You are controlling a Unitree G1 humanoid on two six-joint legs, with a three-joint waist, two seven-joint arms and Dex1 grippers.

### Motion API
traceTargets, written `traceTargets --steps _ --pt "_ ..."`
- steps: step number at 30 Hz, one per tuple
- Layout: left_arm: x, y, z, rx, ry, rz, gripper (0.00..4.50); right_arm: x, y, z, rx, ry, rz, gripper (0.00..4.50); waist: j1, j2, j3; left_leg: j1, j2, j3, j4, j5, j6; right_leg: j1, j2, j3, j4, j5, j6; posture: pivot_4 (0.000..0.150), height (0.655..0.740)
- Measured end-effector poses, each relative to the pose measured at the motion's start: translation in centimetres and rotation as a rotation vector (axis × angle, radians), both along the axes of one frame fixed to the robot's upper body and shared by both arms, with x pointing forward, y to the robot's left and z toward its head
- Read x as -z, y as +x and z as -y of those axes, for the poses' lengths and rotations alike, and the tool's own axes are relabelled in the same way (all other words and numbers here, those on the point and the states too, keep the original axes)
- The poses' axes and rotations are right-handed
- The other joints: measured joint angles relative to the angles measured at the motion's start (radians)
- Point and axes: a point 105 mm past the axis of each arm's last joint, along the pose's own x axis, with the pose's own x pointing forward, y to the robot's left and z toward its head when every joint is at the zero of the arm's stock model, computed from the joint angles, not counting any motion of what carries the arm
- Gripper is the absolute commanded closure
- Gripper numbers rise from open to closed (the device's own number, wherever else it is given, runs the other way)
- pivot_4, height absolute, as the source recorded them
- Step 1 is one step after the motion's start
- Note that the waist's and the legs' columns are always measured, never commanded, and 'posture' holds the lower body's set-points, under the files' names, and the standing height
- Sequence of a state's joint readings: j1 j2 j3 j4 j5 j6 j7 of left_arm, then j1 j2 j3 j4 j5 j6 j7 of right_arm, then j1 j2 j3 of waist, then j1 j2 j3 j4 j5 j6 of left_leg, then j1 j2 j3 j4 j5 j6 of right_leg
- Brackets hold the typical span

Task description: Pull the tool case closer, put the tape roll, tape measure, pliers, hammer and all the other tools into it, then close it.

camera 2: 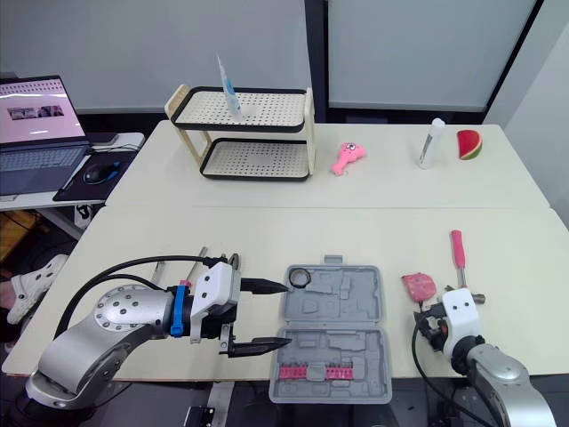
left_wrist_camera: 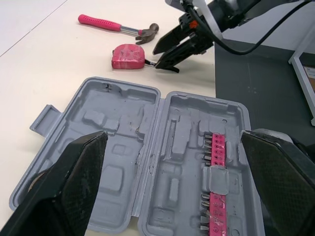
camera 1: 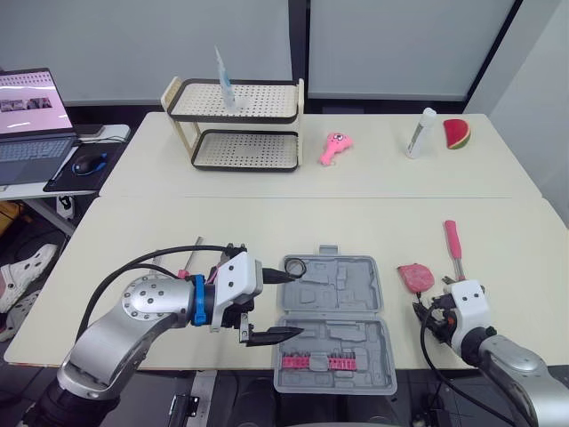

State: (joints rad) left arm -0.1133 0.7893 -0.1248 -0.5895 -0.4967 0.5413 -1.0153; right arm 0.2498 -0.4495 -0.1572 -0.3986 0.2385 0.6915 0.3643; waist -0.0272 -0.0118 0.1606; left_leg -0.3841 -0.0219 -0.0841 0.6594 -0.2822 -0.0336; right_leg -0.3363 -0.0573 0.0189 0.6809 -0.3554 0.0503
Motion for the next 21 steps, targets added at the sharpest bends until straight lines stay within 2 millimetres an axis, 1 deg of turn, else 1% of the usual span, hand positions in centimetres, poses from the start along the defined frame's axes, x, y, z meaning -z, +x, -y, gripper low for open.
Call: traceTargets --steps 2,3,13,20,21 --pt "-0.4 0.2 0.1 0.006 -0.003 0.009 0.0 0.5 0.2 0.2 0.006 -0.004 -0.015 1.58 0.001 0.0 0.0 0.0 0.0 0.0 0.0 0.0 0.0 0.0 0.0 0.0 0.0 0.0 0.0 0.15 0.729" --pt "-0.5 0.3 0.2 0.006 -0.002 0.007 0.0 0.4 0.4 0.1 0.005 -0.006 -0.012 1.58 0.0 0.0 0.0 0.0 0.0 0.0 0.0 0.0 0.0 0.0 0.0 0.0 0.0 0.0 0.0 0.15 0.729" --pt "-1.4 0.8 0.7 0.002 0.001 0.008 0.0 0.5 1.0 0.4 0.005 -0.01 0.003 3.43 -0.002 0.0 0.0 0.0 0.001 0.0 0.0 0.0 0.0 0.0 0.001 0.0 0.0 0.0 0.0 0.15 0.729" --pt "-1.9 0.6 1.1 0.018 -0.004 0.013 0.0 0.6 0.9 0.0 -0.015 -0.008 0.012 4.47 -0.002 0.0 0.0 0.0 0.001 0.0 0.0 0.0 0.0 0.0 0.001 0.0 0.0 0.0 0.0 0.15 0.729" --pt "-1.9 0.6 1.1 0.018 -0.003 0.009 0.0 0.6 0.8 -0.1 -0.019 -0.009 0.014 4.49 -0.002 0.0 0.0 0.0 0.001 0.0 0.0 0.0 0.0 0.0 0.001 0.0 0.0 0.0 0.0 0.15 0.729"
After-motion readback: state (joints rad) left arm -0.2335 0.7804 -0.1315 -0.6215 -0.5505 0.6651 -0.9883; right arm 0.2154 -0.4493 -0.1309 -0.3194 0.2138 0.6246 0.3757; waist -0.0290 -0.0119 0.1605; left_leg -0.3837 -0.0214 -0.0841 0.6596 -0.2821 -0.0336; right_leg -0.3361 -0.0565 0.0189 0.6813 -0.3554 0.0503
